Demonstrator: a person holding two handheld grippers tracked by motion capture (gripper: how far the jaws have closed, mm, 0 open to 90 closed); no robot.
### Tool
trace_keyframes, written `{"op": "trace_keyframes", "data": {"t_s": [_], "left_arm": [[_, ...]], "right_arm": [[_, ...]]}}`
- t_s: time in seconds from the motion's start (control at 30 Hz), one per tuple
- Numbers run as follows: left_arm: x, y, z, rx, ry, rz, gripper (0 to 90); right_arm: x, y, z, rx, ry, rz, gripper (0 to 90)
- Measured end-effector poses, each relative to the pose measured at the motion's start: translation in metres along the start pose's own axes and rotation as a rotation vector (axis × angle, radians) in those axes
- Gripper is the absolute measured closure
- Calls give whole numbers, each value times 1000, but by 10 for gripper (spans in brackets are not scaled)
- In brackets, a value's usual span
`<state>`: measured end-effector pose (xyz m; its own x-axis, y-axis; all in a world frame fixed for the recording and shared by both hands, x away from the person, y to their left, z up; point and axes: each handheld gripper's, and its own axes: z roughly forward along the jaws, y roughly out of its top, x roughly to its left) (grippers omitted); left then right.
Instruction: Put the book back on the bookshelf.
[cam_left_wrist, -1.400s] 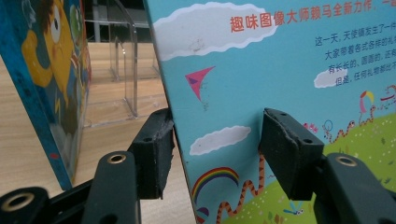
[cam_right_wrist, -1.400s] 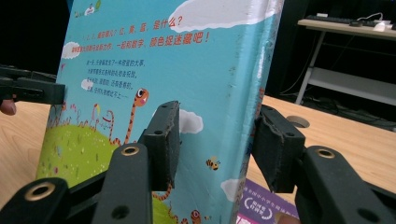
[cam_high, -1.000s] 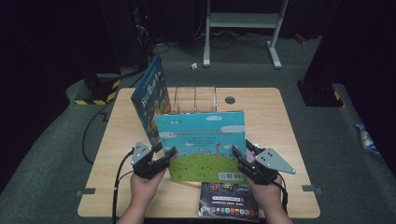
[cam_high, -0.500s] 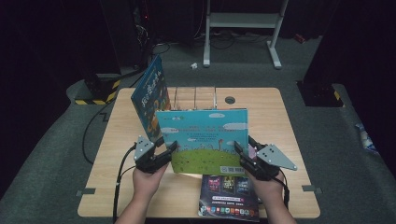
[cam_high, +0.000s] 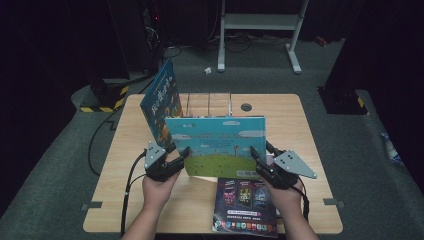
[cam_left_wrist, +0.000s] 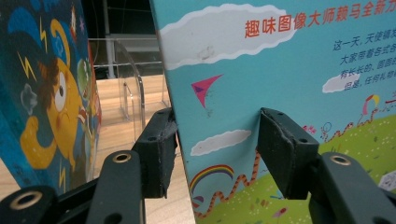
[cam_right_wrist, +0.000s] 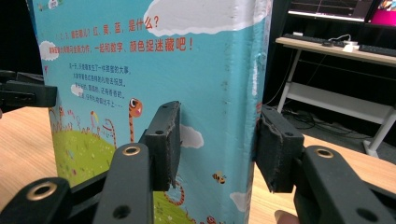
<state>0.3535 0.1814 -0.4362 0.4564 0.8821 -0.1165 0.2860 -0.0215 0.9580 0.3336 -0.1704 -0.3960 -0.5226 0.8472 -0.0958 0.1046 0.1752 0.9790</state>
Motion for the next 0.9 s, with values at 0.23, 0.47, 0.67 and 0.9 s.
{"op": "trace_keyframes", "data": {"t_s": [0.23, 0.47, 0.67, 0.9], "left_arm": [[2, 1, 3, -3, -7, 4, 472], [4, -3, 0, -5, -16, 6, 472], [6, -8, -3, -7, -19, -6, 471], [6, -10, -5, -8, -20, 1, 469]], "right_arm": [[0, 4, 2, -20, 12, 1, 528], [1, 3, 0, -31, 25, -5, 538], [7, 2, -3, -38, 40, -12, 542], [9, 1, -3, -35, 54, -15, 508]]}}
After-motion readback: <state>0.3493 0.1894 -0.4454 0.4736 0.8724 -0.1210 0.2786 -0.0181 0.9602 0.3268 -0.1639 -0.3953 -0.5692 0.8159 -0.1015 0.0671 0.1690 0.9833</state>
